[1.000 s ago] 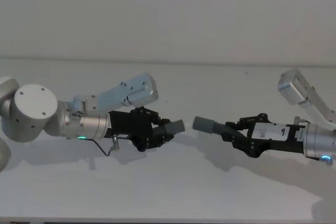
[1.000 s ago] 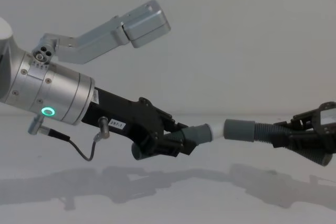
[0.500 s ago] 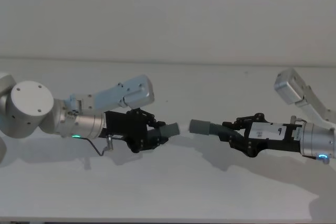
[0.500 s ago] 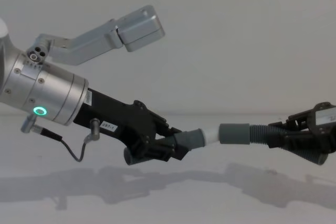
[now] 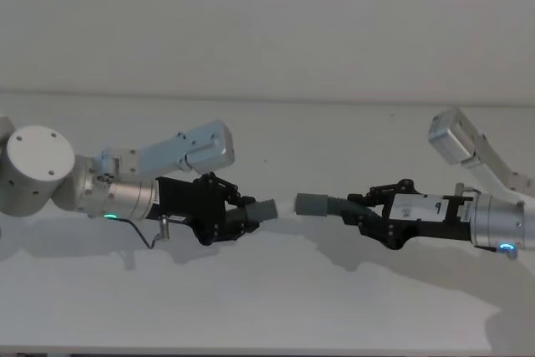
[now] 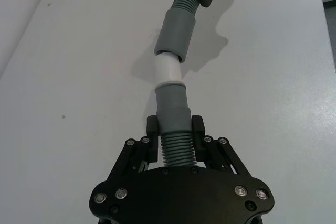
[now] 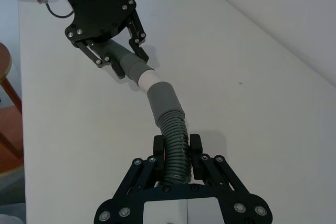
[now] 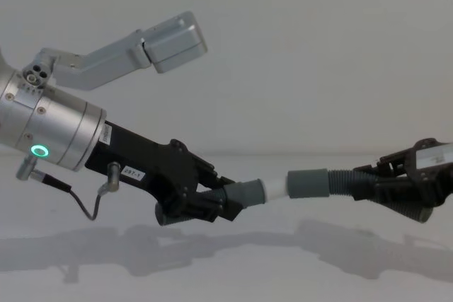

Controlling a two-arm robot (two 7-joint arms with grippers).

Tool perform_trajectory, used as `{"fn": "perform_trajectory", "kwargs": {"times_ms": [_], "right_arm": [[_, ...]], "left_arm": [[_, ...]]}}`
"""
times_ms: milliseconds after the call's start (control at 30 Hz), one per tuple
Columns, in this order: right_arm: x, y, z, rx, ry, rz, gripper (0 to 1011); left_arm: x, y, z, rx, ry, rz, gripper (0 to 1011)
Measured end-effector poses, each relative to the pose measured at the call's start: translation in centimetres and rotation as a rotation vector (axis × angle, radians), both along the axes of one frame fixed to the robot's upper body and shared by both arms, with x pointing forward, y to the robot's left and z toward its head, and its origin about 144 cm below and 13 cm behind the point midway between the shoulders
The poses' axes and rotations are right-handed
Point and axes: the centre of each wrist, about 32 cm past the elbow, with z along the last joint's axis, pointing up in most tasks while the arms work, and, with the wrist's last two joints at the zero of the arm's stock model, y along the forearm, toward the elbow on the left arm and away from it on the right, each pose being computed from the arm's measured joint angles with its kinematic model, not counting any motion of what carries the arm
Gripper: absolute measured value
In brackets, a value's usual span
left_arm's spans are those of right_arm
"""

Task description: Use both hands to pick up one end of the pipe from the table, align the ends, and insert them.

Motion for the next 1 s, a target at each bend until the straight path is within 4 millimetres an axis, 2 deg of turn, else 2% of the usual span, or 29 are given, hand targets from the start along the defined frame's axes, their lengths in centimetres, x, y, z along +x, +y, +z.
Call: {"fn": "perform_trajectory", "kwargs": {"times_ms": [1000], "right_arm": [[0.5,1.2,-0.2,0.000,0.021,0.026,285]], "left_arm": [[1.2,0.7,-0.3,-0.022,0.041,-0.048,366]]}}
